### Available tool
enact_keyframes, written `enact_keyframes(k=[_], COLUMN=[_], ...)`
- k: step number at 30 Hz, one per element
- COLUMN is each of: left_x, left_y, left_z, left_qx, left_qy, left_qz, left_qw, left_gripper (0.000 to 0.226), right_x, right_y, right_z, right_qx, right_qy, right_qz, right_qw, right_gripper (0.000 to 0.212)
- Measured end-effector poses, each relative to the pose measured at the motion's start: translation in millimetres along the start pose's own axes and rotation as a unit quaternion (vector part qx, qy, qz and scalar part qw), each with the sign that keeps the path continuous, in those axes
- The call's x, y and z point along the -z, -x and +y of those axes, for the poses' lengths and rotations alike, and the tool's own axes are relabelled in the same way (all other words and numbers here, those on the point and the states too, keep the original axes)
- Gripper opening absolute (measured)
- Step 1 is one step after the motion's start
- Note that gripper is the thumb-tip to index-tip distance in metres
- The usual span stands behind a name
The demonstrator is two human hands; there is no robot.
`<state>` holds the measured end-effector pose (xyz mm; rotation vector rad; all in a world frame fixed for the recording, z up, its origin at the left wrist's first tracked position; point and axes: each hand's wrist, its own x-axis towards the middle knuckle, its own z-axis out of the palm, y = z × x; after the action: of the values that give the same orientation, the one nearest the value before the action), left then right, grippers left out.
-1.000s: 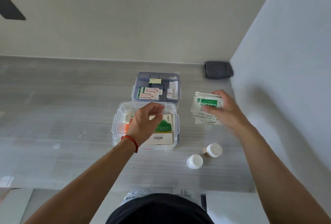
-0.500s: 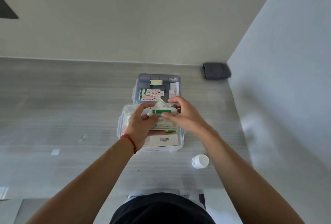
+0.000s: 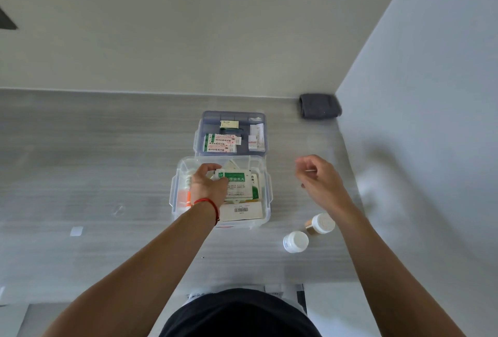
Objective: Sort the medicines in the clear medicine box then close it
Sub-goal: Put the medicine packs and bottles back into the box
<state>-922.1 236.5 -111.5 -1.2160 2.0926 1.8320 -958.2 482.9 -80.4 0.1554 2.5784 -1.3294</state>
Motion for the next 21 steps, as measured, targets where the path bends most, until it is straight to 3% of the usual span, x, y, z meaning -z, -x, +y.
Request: enact_keyframes(k=[6, 12, 21], left_x=[-6, -15, -7], left_y=[-3, -15, -19], left_z=[-11, -8, -11], left_qx=[0.059, 0.042, -0.121], left_qy=[0.004, -0.072, -0.252], left_qz=[0.022, -0.017, -0.019], left_qw=[0.998, 0.996, 0.960], left_gripper=[0.037, 0.035, 0.041], right_x=[13, 15, 24], right_y=[15, 20, 29], right_z=[33, 43, 61], right_qx=[-0.018, -0.011, -0.015], right_qy=[0.031, 0.043, 0.043], right_qz=[0.005, -0.005, -0.016], right_qw=[0.999, 0.999, 0.999], right_gripper=[0.016, 0.017, 0.024])
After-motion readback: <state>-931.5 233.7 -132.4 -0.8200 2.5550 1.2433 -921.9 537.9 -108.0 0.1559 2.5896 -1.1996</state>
